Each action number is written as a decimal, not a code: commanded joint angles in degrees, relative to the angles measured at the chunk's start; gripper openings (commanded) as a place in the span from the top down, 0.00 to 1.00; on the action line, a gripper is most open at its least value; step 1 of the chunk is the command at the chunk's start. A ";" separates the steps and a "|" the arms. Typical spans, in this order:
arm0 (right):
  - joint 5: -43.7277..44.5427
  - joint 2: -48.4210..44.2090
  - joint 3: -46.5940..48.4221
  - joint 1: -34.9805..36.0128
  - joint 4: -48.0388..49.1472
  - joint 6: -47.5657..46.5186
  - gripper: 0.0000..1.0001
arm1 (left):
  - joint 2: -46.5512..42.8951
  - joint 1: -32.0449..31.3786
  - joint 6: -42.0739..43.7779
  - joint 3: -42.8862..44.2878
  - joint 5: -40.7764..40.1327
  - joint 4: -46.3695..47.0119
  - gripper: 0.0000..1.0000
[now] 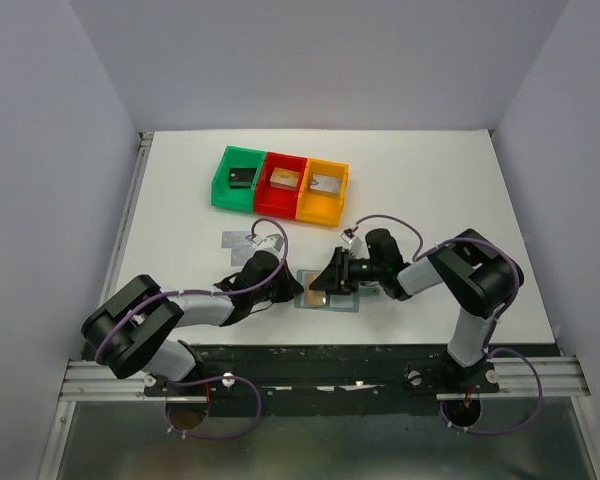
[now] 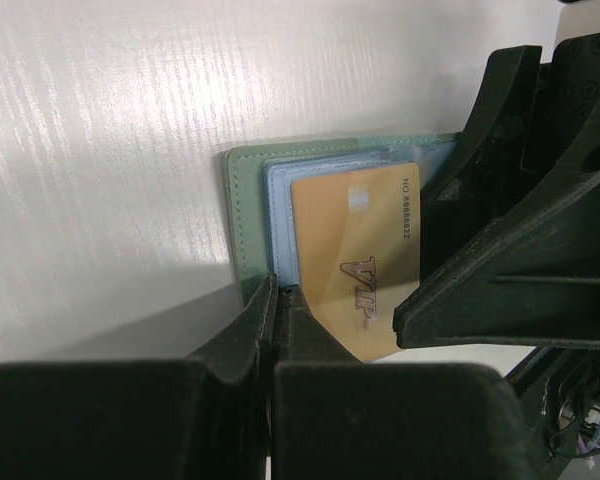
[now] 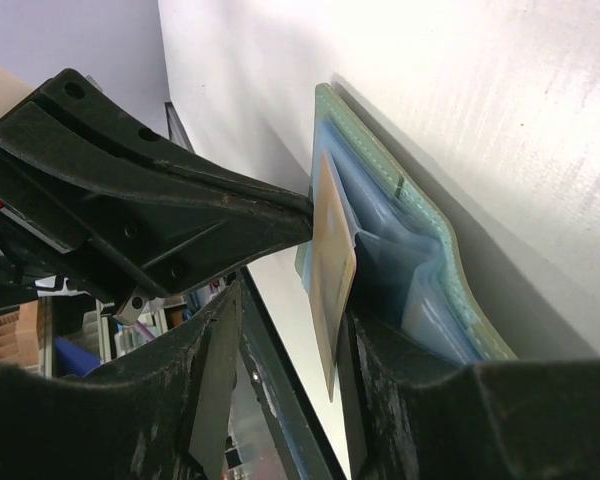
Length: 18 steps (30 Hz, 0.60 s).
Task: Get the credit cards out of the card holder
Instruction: Remove the credit card from the card holder.
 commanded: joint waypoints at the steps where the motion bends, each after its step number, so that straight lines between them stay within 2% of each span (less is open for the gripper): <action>1: -1.93 2.71 1.27 0.32 0.94 -0.42 0.50 | 2.38 -0.37 0.30 -1.70 1.45 -4.26 1.00; 7: -1.85 2.46 1.10 0.41 0.15 -0.86 0.51 | 1.85 -0.46 0.03 -1.78 0.75 -5.05 1.00; 13: -0.70 -1.06 1.45 0.41 -5.82 -4.02 0.52 | -0.26 -0.46 -0.58 -2.22 -1.18 -6.80 0.79; 18: 0.00 -2.47 1.45 0.41 -8.02 -4.81 0.52 | -1.14 -0.46 -0.41 -2.05 -1.54 -8.12 0.77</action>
